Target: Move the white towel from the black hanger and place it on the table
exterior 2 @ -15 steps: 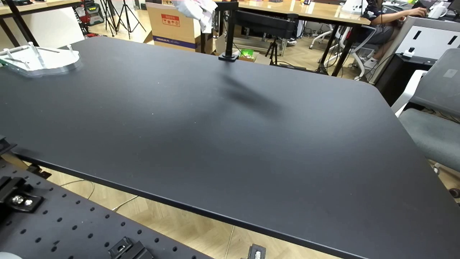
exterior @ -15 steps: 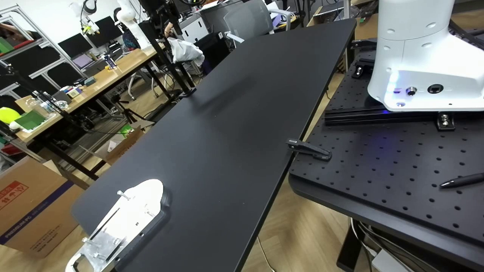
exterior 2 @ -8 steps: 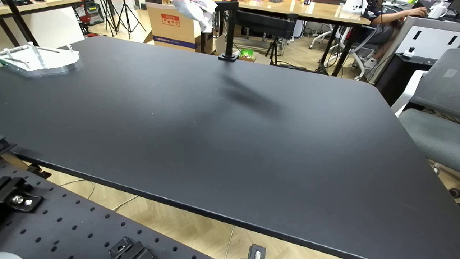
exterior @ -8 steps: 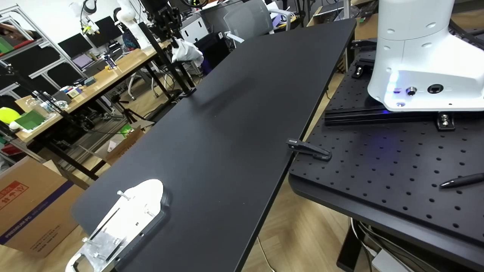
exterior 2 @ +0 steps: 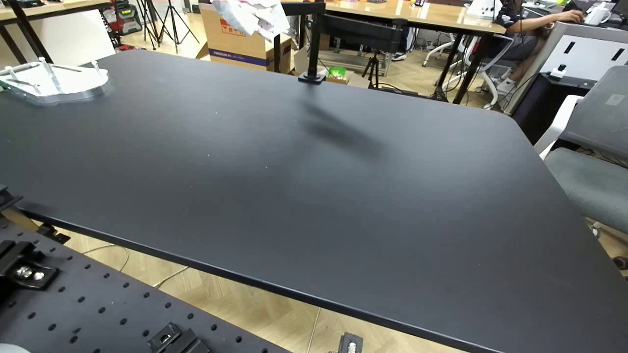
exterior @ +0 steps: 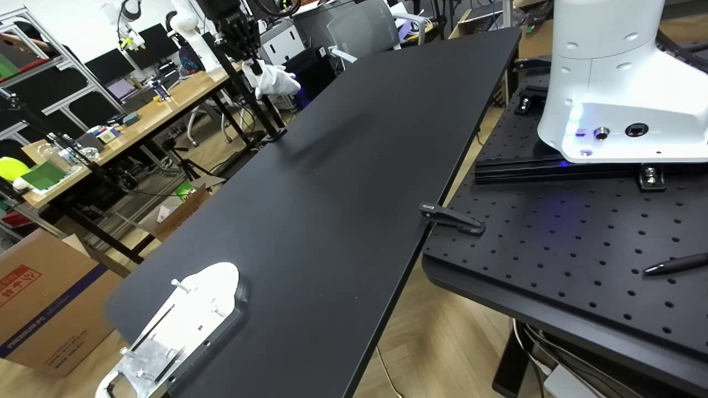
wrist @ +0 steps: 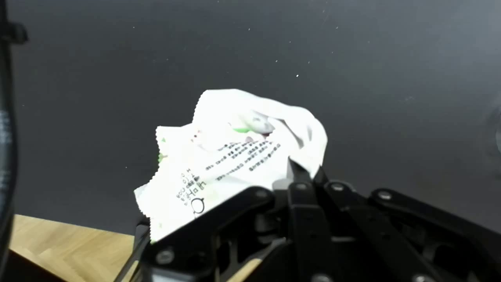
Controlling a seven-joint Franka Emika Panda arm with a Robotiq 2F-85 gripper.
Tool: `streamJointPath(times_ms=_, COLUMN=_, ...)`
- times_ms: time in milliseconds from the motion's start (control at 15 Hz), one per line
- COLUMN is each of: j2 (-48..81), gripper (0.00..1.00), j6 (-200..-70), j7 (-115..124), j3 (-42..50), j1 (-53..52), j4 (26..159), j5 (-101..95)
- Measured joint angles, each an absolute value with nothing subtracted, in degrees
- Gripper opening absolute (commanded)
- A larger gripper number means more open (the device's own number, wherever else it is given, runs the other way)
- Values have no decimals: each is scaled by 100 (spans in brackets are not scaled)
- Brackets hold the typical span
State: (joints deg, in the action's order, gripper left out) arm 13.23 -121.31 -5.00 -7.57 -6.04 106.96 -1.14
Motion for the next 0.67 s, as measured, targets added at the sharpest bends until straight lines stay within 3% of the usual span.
streamJointPath(times_ms=667, j2=938, gripper=1, j6=-11879, j7=-826, j3=-1110, j1=-925, j4=11733, j5=96)
